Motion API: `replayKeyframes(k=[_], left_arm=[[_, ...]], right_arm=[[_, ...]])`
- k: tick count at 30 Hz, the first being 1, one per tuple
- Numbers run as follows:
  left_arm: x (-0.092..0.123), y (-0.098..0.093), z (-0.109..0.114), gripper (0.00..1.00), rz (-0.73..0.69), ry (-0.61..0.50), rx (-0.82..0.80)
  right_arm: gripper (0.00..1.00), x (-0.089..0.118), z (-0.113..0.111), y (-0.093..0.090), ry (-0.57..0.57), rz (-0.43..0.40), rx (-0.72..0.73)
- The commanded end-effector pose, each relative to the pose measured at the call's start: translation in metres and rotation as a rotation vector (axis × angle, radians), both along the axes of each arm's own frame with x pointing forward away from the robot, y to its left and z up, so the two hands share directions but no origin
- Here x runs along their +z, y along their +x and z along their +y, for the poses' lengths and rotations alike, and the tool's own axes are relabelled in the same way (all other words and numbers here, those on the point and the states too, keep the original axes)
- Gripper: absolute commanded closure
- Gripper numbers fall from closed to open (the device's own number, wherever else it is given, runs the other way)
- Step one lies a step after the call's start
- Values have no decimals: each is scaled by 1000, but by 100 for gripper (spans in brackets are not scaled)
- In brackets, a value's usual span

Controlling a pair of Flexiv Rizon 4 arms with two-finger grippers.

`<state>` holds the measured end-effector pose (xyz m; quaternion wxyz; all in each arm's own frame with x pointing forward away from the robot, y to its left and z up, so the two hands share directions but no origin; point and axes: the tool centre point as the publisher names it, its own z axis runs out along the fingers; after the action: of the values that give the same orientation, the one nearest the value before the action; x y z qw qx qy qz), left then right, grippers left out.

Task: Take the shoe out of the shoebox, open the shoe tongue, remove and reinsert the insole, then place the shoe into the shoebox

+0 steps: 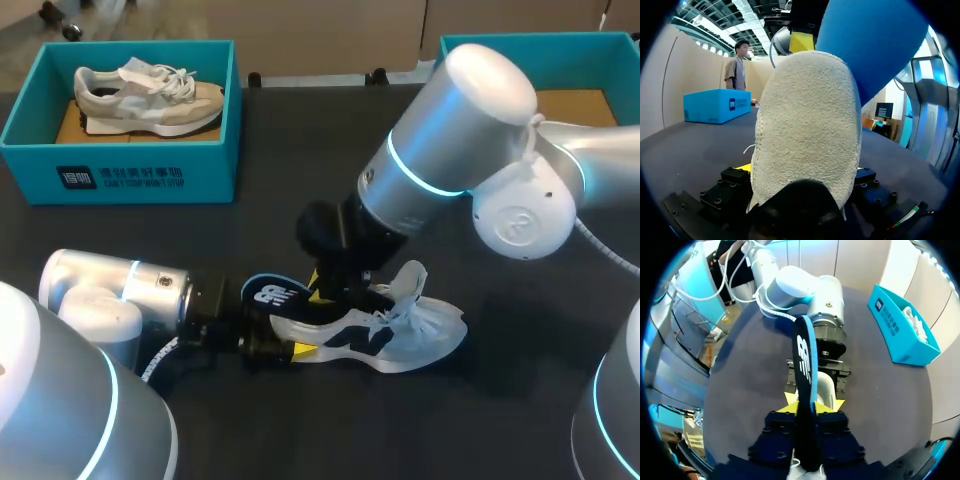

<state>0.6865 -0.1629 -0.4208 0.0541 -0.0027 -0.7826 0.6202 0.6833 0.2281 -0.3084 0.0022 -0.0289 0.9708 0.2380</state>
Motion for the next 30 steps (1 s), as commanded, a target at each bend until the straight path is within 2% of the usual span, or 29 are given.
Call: replayKeyframes(k=[1,2,6,10,12,17,30], left_arm=[[-1,1,-2,100,0,1,1],[-1,1,-2,100,0,1,1],[-1,1,-2,100,0,1,1],[-1,1,-2,100,0,1,1],[-1,1,-2,100,0,1,1],[-1,1,-2,100,0,1,1],[-1,1,-2,100,0,1,1]], right_arm=[[51,-2,-1,0,4,3,-4],[36,-2,-2,0,6,4,-5],[33,-3,-1,2,11,5,-6],[40,-5,0,7,30,14,10],[51,-8,2,9,31,24,17],[56,-16,4,12,41,57,31],[57,-24,3,7,17,141,55]])
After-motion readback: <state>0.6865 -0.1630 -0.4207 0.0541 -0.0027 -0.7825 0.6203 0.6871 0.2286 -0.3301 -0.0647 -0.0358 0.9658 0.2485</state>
